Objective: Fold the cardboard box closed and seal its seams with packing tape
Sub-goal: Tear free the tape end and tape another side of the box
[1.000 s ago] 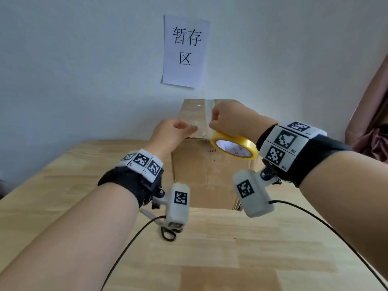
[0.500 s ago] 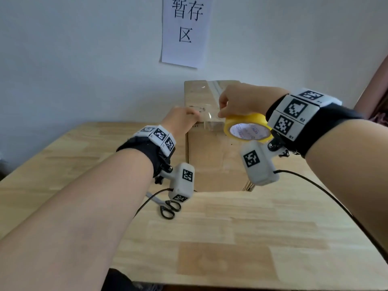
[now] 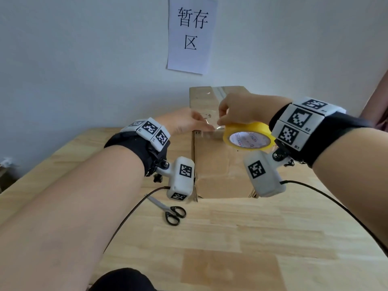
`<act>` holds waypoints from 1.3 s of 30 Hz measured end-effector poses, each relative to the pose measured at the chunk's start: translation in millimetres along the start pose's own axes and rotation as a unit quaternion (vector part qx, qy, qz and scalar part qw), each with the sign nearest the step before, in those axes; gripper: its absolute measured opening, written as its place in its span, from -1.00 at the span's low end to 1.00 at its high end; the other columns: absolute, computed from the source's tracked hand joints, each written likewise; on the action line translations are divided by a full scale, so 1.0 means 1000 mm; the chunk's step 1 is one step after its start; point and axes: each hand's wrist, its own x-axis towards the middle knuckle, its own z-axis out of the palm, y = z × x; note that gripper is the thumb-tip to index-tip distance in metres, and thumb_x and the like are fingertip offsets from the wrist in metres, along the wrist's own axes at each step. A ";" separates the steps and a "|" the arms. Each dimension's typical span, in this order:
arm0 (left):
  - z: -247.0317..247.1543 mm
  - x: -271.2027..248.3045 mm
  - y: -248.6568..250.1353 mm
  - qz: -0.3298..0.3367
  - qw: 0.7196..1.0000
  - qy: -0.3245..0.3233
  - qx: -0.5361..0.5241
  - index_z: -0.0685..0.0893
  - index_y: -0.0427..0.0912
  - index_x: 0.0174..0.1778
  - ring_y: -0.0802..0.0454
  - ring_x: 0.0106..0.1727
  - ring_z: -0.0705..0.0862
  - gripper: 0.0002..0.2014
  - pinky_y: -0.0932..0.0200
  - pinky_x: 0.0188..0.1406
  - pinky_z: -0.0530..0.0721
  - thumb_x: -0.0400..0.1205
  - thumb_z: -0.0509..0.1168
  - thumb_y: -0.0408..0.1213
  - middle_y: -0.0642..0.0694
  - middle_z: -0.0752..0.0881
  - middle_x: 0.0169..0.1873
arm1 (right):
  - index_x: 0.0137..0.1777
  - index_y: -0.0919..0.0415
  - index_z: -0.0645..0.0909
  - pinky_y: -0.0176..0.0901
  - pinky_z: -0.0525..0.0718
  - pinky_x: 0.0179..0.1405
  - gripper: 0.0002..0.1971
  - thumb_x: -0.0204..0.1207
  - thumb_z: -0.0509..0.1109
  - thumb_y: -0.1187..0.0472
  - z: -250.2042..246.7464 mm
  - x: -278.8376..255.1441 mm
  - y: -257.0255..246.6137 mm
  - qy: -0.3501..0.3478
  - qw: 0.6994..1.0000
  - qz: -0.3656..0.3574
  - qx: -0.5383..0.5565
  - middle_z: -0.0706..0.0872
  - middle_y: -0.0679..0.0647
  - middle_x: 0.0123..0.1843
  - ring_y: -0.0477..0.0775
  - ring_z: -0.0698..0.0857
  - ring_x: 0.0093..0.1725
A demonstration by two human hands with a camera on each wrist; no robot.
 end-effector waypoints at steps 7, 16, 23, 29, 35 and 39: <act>-0.009 -0.005 -0.009 -0.028 0.989 0.036 -0.141 0.64 -0.22 -0.11 0.14 -0.29 0.64 -0.89 0.36 -0.36 0.60 0.66 0.28 -0.27 -0.03 0.72 -0.29 | 0.10 0.33 0.71 0.02 0.65 0.09 -0.38 0.43 0.35 -0.27 0.007 0.005 0.001 0.019 0.996 0.039 0.078 0.73 0.27 0.11 0.27 0.67 0.16; -0.015 -0.009 -0.028 -0.079 0.970 0.090 -0.213 0.66 -0.22 -0.30 0.20 -0.52 0.59 -0.83 0.37 -0.51 0.55 0.61 0.36 -0.28 0.05 0.72 -0.56 | 0.01 0.07 0.57 -0.11 0.60 -0.22 -0.78 0.48 0.44 -0.01 0.015 -0.008 0.007 0.129 0.932 0.057 0.333 0.62 0.00 -0.15 0.00 0.61 -0.23; -0.015 -0.006 -0.010 -0.078 0.977 0.126 -0.153 0.68 -0.28 -0.29 0.06 -0.43 0.55 -0.80 0.21 -0.40 0.52 0.62 0.35 -0.26 -0.13 0.71 -0.37 | -0.20 0.12 0.49 -0.19 0.39 -0.41 -0.91 0.47 0.30 0.14 -0.020 0.007 -0.016 0.133 0.989 0.022 0.060 0.58 -0.01 -0.24 0.08 0.56 -0.22; -0.030 -0.008 -0.020 -0.086 0.975 0.161 -0.127 0.64 -0.26 -0.30 0.08 -0.42 0.58 -0.81 0.28 -0.45 0.53 0.63 0.31 -0.31 -0.09 0.70 -0.38 | -0.09 0.14 0.60 -0.13 0.54 -0.23 -0.85 0.49 0.32 0.06 -0.014 0.012 -0.015 0.097 0.992 0.016 -0.079 0.68 0.03 -0.17 0.11 0.64 -0.17; -0.013 -0.007 -0.026 -0.093 0.965 0.207 -0.131 0.59 -0.24 -0.39 0.06 -0.47 0.52 -0.69 0.26 -0.49 0.45 0.60 0.34 -0.13 -0.07 0.65 -0.44 | -0.23 0.10 0.49 -0.14 0.36 -0.20 -0.64 0.49 0.31 -0.20 -0.006 0.017 -0.011 0.158 0.978 0.053 -0.122 0.54 -0.02 -0.32 0.08 0.56 -0.25; 0.000 -0.003 -0.029 -0.105 0.968 0.209 -0.096 0.54 -0.21 -0.52 0.03 -0.52 0.44 -0.56 0.24 -0.50 0.41 0.58 0.35 0.01 -0.02 0.56 -0.63 | -0.33 0.15 0.35 0.02 0.30 -0.01 -0.49 0.49 0.26 -0.31 0.002 0.020 -0.009 0.253 0.955 0.102 -0.120 0.50 0.01 -0.34 0.12 0.49 -0.22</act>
